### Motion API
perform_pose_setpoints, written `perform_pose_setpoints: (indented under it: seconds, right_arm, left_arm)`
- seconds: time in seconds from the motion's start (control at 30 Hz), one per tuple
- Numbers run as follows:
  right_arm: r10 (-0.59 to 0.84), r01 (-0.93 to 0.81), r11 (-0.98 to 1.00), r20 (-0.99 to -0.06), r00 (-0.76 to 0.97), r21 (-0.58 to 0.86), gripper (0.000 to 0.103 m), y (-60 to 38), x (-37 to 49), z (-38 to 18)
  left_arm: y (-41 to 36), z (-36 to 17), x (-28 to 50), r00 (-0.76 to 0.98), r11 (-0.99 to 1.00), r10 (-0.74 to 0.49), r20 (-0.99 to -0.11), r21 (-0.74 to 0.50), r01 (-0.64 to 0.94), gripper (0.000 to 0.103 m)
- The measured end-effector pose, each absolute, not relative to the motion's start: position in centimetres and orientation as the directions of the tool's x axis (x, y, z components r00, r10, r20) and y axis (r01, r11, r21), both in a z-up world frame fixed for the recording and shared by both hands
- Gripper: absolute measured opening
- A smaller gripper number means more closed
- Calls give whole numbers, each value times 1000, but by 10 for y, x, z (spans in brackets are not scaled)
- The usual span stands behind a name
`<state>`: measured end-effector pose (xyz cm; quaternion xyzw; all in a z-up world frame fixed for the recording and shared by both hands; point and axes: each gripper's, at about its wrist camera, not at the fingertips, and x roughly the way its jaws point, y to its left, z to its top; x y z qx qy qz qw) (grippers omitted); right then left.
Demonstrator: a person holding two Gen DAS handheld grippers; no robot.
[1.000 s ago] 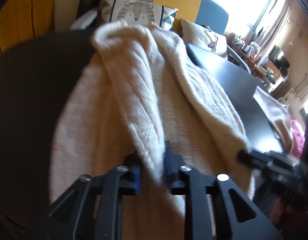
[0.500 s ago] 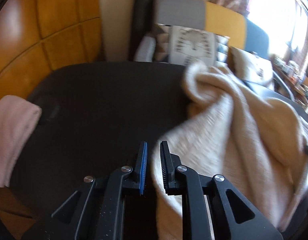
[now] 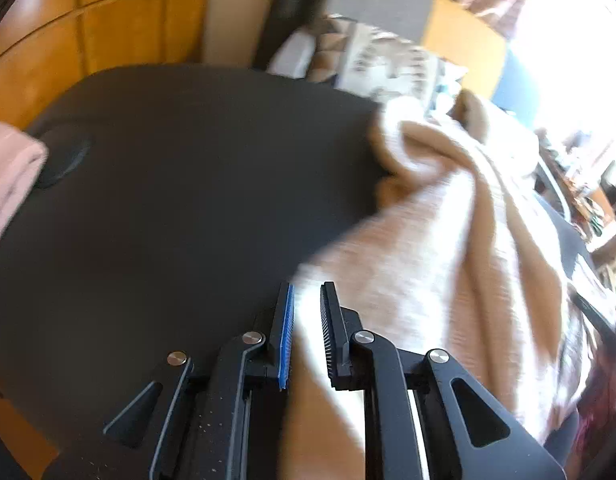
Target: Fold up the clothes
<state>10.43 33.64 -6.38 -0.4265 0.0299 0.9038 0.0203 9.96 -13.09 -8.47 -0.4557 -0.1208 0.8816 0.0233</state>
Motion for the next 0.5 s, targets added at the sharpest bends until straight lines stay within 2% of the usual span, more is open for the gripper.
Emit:
perform_pose_setpoints:
  seconds: [0.1, 0.2, 0.27, 0.3, 0.37, 0.43, 0.5]
  right_arm:
    - [57, -89, -996, -779, -624, -1, 10, 348, 91, -70]
    - [33, -115, -992, -803, -595, 44, 12, 362, 77, -79]
    - [60, -165, -985, -811, -582, 45, 17, 369, 75, -77]
    - [105, -197, -980, -797, -595, 18, 18, 368, 79, -69]
    - [137, -211, -977, -721, -679, 13, 21, 358, 97, -41]
    - [95, -161, -986, -666, -740, 38, 25, 341, 115, -21]
    - [21, -48, -999, -693, -721, 20, 25, 315, 123, -20]
  left_arm:
    - [-84, -83, 104, -610, -984, 157, -776, -174, -31, 15]
    - [-35, -99, 98, -560, -983, 162, -812, -83, -163, 15]
    - [-7, -114, 98, -566, -974, 71, -821, 67, -219, 17]
    - [3, -117, 103, -608, -962, 27, -793, 144, -232, 21]
    - [15, -125, 113, -666, -936, -25, -746, 251, -246, 24]
    - [26, -131, 123, -706, -907, -75, -705, 343, -246, 24]
    - [31, -132, 126, -711, -891, -103, -696, 382, -245, 24]
